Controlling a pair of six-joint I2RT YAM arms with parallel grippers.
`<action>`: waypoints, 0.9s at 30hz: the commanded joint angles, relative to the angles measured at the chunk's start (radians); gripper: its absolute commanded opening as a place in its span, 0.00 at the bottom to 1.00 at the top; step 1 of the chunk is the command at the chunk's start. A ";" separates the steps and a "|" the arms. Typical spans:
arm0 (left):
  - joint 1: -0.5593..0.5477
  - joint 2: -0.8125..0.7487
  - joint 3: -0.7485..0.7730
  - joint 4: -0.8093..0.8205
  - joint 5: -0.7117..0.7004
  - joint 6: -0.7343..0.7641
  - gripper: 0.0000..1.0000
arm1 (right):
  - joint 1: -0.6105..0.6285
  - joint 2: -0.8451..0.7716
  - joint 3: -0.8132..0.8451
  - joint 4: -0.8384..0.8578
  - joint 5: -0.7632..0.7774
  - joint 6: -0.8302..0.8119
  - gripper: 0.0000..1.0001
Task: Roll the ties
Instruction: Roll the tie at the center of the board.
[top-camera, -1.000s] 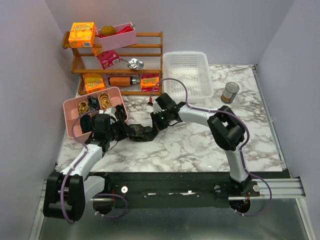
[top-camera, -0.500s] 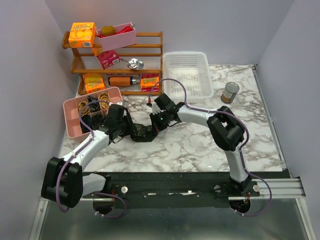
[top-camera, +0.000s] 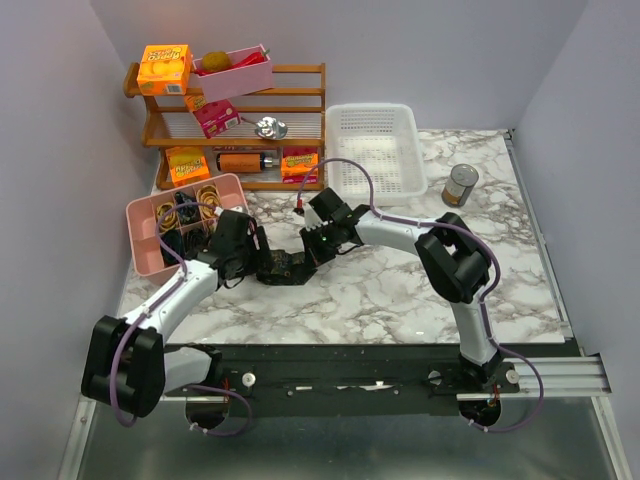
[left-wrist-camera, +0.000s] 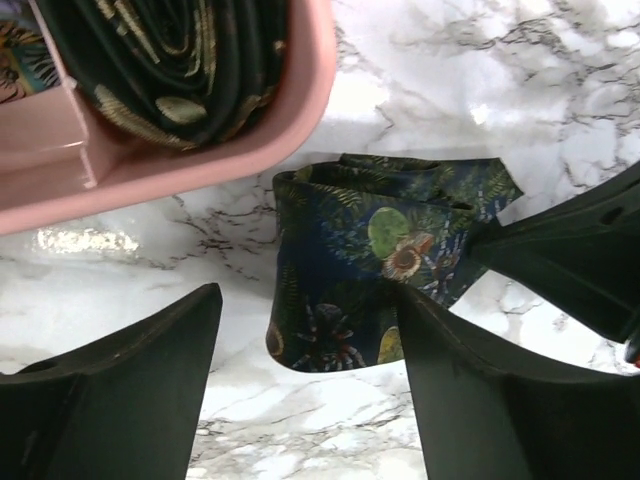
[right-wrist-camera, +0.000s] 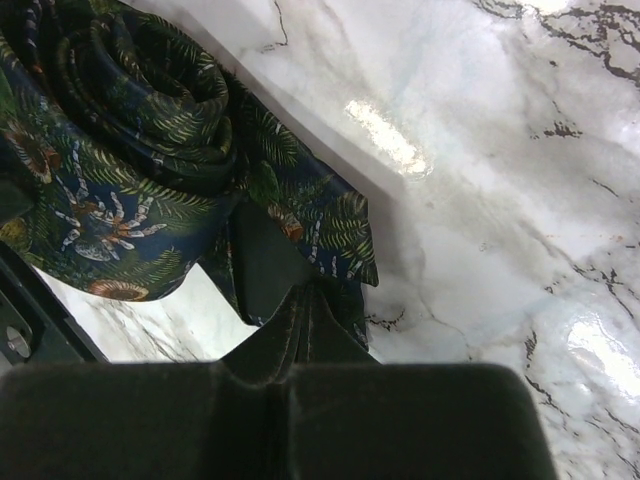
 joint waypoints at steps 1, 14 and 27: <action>-0.004 -0.072 -0.012 -0.007 -0.053 -0.013 0.84 | 0.009 -0.021 0.013 -0.039 -0.020 -0.023 0.01; -0.162 -0.052 0.140 -0.020 -0.039 0.030 0.43 | 0.009 -0.007 -0.046 -0.049 0.013 -0.014 0.01; -0.387 0.224 0.214 0.020 -0.238 -0.008 0.00 | 0.010 -0.008 -0.069 -0.066 0.063 0.029 0.01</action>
